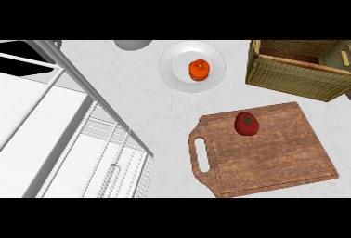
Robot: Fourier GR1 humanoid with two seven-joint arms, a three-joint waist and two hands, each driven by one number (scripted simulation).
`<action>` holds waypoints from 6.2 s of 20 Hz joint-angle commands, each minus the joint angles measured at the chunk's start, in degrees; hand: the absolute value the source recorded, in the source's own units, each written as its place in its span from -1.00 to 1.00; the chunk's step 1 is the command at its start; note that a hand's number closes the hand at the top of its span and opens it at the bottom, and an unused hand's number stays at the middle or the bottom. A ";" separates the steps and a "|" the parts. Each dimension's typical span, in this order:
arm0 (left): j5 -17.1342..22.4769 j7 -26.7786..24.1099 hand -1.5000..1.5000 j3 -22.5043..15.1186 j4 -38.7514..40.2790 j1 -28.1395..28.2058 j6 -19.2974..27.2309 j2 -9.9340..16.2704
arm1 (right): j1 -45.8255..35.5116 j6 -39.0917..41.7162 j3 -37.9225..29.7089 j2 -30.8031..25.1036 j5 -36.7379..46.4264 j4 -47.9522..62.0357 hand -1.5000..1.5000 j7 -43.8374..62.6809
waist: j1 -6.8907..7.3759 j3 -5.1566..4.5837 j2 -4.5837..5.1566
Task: Pick the tomato from the cutting board and place it in the basket
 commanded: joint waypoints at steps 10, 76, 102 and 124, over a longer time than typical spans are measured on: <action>1.80 9.48 0.00 -8.29 9.21 8.95 -2.51 -6.10 | 6.08 1.48 -2.12 -0.10 -2.85 -7.39 -1.00 3.17 | 2.57 -2.19 2.27; -6.11 13.02 0.00 -15.20 13.79 3.86 -4.02 -13.28 | -0.12 -10.19 18.34 21.72 27.48 8.15 1.00 13.43 | 11.33 -1.89 2.36; -7.16 13.26 0.00 -14.86 14.54 2.37 -6.17 -13.75 | -27.10 1.91 18.14 40.97 38.93 10.40 1.00 60.12 | 13.97 -2.28 2.51; -7.17 14.71 0.00 -12.36 11.87 4.93 -5.41 -14.04 | -67.29 1.52 -6.87 35.90 48.14 14.97 1.00 74.79 | 10.57 -2.11 1.87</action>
